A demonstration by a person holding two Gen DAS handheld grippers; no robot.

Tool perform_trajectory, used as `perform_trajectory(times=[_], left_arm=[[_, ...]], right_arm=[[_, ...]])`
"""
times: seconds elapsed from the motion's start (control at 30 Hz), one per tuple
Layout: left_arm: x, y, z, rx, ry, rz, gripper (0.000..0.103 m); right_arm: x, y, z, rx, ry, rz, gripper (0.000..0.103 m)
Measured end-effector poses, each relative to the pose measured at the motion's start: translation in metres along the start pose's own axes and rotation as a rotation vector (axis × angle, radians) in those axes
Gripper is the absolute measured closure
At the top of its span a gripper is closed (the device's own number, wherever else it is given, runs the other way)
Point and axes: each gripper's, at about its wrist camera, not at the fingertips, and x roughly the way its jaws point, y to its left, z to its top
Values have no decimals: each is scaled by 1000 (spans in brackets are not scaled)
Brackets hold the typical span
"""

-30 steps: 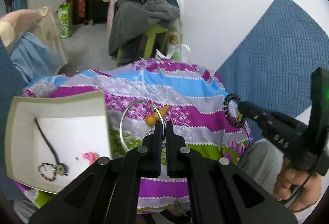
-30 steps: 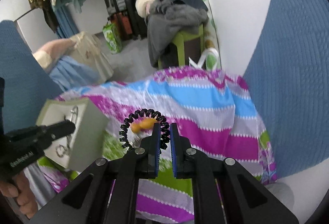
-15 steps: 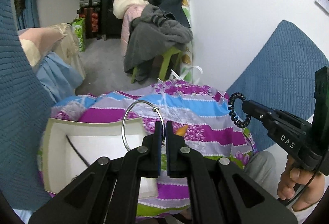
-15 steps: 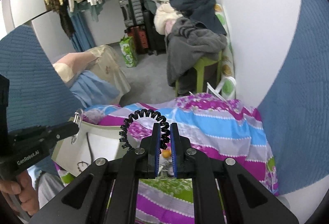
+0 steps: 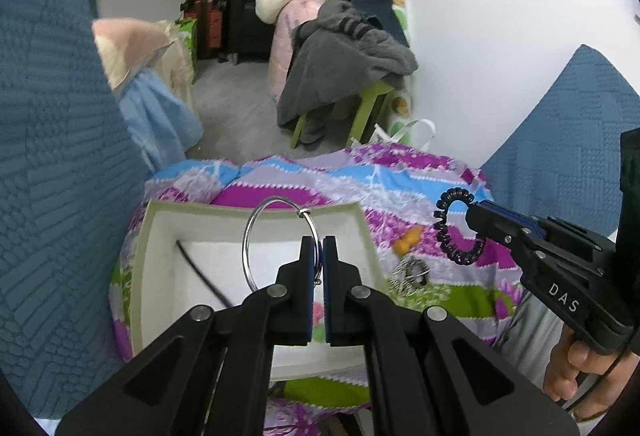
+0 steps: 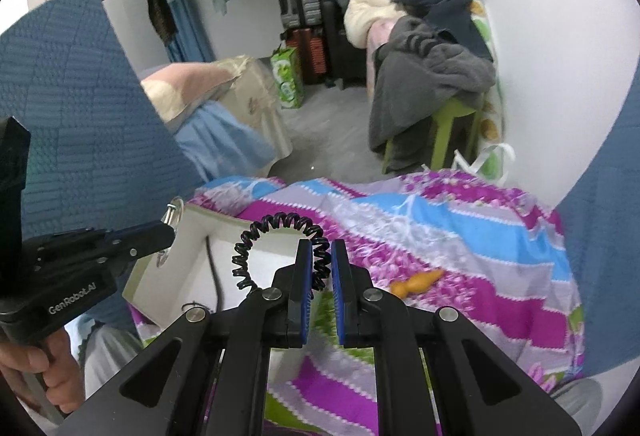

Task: Organize jewelry
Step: 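Carry ring and hair tie into the white box and open both tools, then move both open tools back over the remaining jewelry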

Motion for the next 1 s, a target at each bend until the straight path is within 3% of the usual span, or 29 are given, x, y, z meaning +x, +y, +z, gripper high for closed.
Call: perform_trajectory(times=[0.37, 0.73, 0.77, 0.8, 0.83, 0.97, 1.0], left_arm=[[30, 36, -38, -43, 79, 19, 100], [38, 51, -56, -75, 109, 22, 99], [37, 51, -55, -71, 106, 26, 99], [34, 50, -55, -69, 98, 29, 99], [32, 50, -54, -69, 97, 26, 99], [22, 48, -46, -85, 79, 10, 93], [18, 46, -44, -83, 68, 18, 84]], right_arm=[[52, 41, -35, -55, 116, 26, 95], [72, 44, -50, -63, 171, 37, 94], [70, 43, -49, -58, 172, 41, 89], [69, 43, -48, -54, 171, 46, 77], [66, 42, -46, -50, 161, 62, 74], [53, 43, -39, -59, 132, 79, 73], [49, 42, -37, -60, 124, 85, 73]])
